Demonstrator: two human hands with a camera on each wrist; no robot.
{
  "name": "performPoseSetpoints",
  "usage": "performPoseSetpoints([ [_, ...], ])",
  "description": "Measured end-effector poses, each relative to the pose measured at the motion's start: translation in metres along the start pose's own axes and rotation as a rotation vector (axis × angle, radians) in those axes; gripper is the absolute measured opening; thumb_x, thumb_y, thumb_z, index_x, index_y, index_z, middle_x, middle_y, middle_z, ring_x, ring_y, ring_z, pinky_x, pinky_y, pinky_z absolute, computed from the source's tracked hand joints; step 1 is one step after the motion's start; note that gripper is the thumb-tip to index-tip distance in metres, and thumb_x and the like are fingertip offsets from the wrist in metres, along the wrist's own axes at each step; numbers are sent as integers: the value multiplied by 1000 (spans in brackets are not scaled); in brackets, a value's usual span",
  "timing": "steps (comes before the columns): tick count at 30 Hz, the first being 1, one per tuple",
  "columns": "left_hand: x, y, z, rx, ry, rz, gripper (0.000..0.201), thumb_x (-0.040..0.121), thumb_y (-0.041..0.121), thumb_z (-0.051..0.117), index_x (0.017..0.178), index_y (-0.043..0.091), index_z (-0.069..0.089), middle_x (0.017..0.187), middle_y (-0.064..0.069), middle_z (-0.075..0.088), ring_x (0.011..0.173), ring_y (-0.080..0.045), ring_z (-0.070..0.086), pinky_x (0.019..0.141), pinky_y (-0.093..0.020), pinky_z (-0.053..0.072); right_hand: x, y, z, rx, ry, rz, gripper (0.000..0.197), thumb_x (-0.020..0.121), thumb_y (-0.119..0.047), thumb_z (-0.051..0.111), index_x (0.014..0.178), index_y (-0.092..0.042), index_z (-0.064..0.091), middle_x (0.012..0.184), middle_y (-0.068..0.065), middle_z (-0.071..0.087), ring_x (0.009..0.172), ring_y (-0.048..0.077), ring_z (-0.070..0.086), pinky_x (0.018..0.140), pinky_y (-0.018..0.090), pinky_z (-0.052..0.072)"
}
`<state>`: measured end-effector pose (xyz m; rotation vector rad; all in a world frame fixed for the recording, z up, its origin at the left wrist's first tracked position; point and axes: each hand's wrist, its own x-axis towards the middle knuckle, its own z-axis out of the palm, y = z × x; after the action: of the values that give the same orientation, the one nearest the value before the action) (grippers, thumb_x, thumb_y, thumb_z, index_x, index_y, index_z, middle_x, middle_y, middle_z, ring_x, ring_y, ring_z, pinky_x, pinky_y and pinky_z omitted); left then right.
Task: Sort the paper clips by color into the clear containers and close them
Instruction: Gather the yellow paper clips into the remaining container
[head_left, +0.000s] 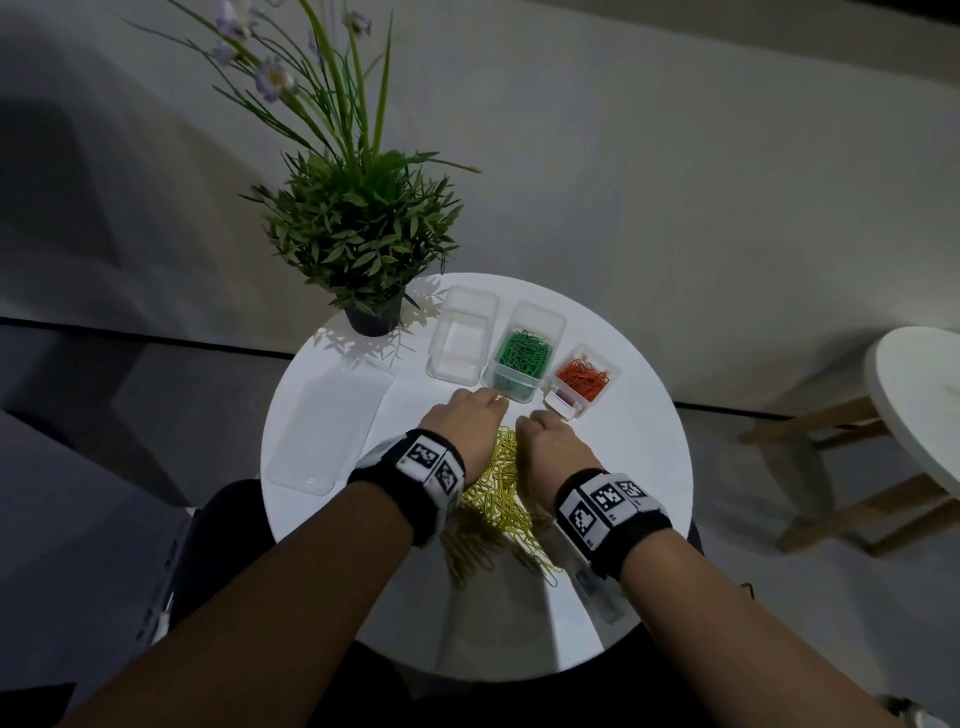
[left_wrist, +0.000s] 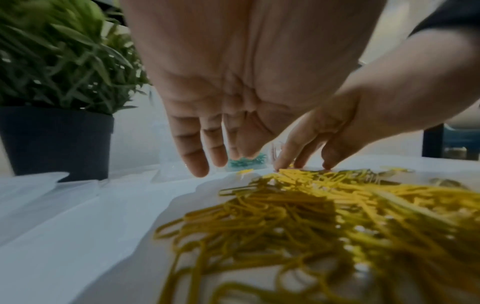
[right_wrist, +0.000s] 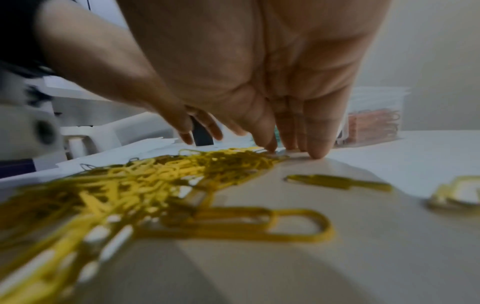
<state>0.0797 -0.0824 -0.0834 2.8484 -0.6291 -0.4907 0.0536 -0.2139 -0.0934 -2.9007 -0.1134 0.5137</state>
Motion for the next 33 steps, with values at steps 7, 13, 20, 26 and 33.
performPoseSetpoints([
  [7,14,1,5,173,-4,-7,54,90,8,46,142,15,34,138,-8,37,125,-29,36,94,-41,41,-17,2,-23,146,115,-51,53,84,1,54,131,-22,52,119,4,62,108,23,60,92,36,50],
  [13,-11,-6,2,192,-39,37,41,89,10,45,129,21,51,129,-5,44,119,-28,41,89,-39,39,1,-16,-54,211,279,-82,47,93,-12,50,137,-23,38,88,7,67,85,28,63,74,38,53],
  [20,1,-40,-33,-92,379,-158,53,83,-2,54,130,22,46,134,-1,38,109,-26,53,73,-36,45,26,-22,-62,151,185,33,33,94,-18,52,127,-16,49,108,14,66,98,33,62,80,38,51],
  [26,5,-49,-31,-11,228,-120,40,88,4,52,123,23,56,118,-2,56,107,-26,58,81,-39,50,19,0,-56,5,169,3,20,95,-11,49,110,-19,60,96,10,66,87,29,62,68,31,46],
  [33,-42,-37,-15,-242,318,-31,40,94,16,47,133,23,52,133,1,47,108,-21,55,85,-34,49,-22,13,-45,34,267,-109,28,95,-18,51,122,-21,54,95,10,70,85,31,65,70,34,50],
])
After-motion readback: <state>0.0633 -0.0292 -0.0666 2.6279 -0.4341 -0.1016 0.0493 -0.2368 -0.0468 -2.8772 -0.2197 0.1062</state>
